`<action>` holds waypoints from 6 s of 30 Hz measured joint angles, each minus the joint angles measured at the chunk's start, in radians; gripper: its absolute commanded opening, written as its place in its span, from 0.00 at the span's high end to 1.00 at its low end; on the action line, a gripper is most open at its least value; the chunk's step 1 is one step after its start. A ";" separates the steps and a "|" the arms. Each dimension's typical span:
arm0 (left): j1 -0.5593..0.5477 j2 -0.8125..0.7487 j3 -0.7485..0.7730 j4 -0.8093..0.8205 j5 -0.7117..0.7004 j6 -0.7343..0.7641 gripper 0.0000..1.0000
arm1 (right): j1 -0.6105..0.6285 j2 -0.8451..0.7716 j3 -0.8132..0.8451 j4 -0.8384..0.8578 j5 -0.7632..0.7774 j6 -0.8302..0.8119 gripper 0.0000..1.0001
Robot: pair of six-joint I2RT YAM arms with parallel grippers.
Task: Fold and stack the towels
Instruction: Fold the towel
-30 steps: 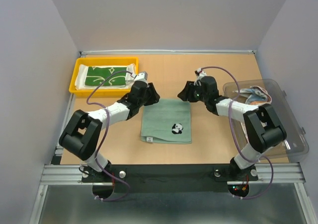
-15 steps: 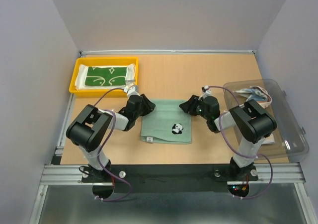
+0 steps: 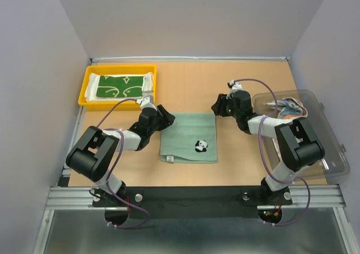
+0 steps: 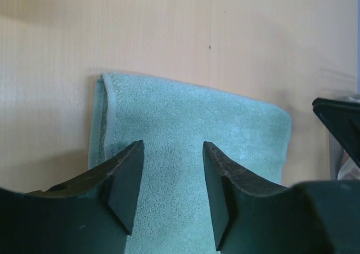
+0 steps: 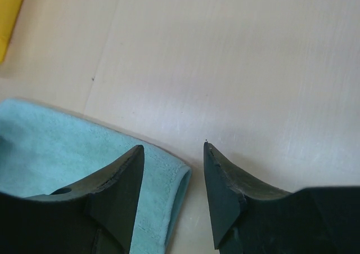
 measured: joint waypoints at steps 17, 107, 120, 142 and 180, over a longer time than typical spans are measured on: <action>0.000 -0.393 0.218 -0.504 -0.092 0.306 0.15 | 0.000 0.163 0.325 -0.565 -0.121 -0.389 0.57; 0.066 0.430 0.840 -0.924 0.164 0.855 1.00 | 0.032 0.251 0.515 -0.797 0.055 -0.685 0.99; 0.069 0.222 0.793 -0.889 0.190 0.855 1.00 | 0.034 0.127 0.515 -0.822 0.120 -0.648 0.99; 0.079 -0.048 0.447 -0.755 0.243 0.710 1.00 | 0.035 -0.189 0.298 -0.838 -0.087 -0.494 1.00; 0.078 -0.334 0.031 -0.720 0.285 0.290 1.00 | 0.041 -0.218 0.030 -0.829 -0.243 -0.022 0.99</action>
